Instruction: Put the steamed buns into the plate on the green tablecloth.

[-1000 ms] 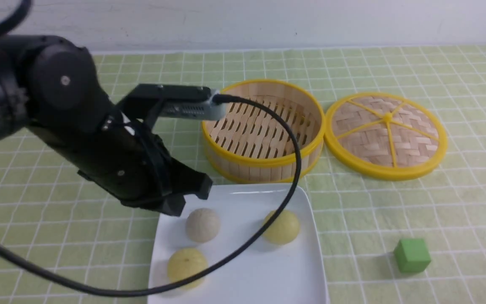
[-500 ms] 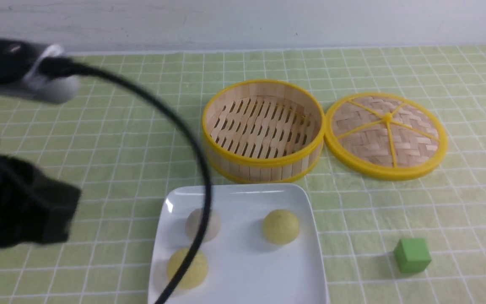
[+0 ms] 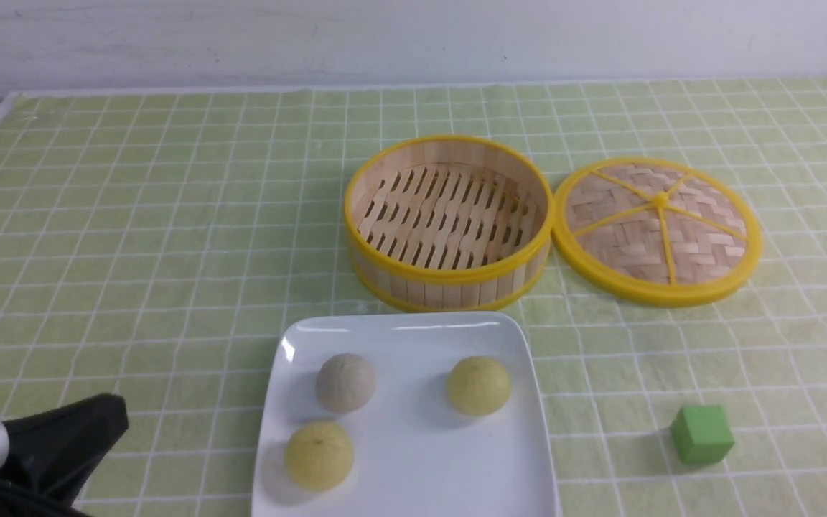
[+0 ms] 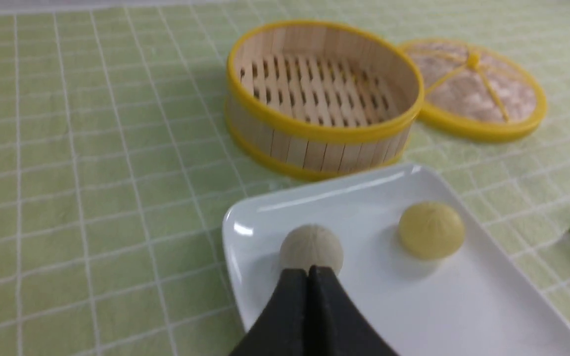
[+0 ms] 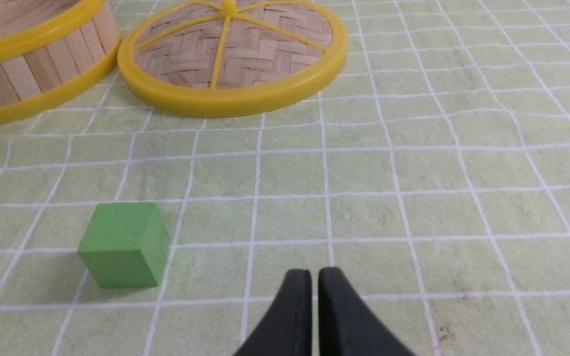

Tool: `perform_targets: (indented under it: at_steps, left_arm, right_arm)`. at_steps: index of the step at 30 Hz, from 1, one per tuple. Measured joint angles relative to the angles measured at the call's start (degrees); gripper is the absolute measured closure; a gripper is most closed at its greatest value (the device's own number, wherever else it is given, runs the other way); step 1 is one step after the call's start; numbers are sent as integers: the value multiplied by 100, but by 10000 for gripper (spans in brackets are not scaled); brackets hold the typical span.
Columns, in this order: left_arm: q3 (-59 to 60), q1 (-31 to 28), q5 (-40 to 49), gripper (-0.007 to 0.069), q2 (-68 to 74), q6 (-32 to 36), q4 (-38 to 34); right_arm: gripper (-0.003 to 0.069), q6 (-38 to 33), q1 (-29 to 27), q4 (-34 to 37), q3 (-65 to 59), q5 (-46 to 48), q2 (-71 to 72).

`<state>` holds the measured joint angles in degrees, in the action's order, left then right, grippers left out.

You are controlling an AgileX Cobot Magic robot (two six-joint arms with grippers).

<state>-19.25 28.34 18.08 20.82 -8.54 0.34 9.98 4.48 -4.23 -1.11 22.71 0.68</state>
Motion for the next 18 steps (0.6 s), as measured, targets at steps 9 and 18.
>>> perform_targets:
  at_steps: [9, 18]
  left_arm:
    - [208, 0, -312, 615, 0, 0, -78]
    - [270, -8, -333, 607, 0, -16, 19]
  right_arm:
    - [618, 0, 0, 0, 0, 0, 0]
    - [606, 0, 0, 0, 0, 0, 0]
